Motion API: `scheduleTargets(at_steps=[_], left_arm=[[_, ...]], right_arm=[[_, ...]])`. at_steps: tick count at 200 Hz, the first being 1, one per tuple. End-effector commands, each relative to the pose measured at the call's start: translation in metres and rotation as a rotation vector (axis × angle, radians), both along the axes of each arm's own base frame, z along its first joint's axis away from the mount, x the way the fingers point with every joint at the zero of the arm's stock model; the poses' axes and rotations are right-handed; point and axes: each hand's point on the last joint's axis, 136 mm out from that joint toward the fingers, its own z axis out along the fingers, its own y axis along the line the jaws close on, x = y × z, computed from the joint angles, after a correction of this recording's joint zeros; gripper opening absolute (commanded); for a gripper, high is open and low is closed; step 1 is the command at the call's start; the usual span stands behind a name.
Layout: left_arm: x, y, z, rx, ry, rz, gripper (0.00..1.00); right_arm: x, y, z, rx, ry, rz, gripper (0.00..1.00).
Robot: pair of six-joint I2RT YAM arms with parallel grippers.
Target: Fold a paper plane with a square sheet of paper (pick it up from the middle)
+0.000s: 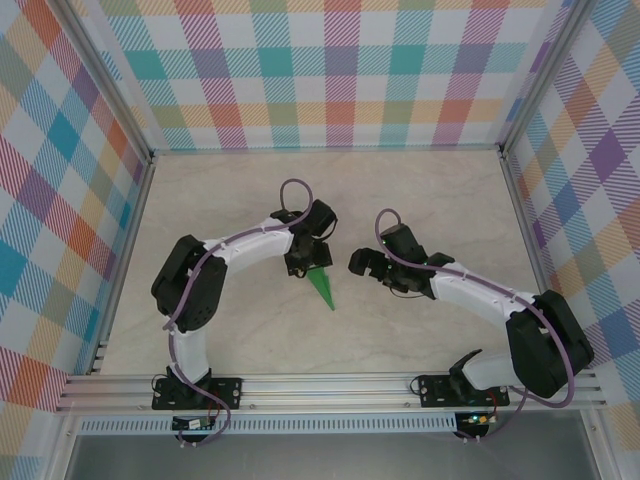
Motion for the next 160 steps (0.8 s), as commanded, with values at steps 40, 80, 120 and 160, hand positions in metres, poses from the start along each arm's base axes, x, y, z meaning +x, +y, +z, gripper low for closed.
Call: scheduleTargets(at_steps=[40,80,120,160], left_arm=[[-0.009,0.016,0.005,0.048,0.009,0.087,0.31],[-0.003,0.011,0.029,-0.067,-0.081,0.088,0.00],[0.013,-0.034,0.081,-0.379,-0.206,-0.081,0.00],[0.021,-0.056,0.097,-0.607,-0.248,-0.143,0.00]], right_arm=[[-0.004,-0.011,-0.006,-0.017,0.031,-0.043,1.00],[-0.001,-0.010,0.002,-0.011,0.027,-0.045,0.99],[0.005,-0.017,0.031,0.017,-0.028,-0.080,0.99],[0.008,-0.024,0.068,0.060,-0.118,-0.089,0.99]])
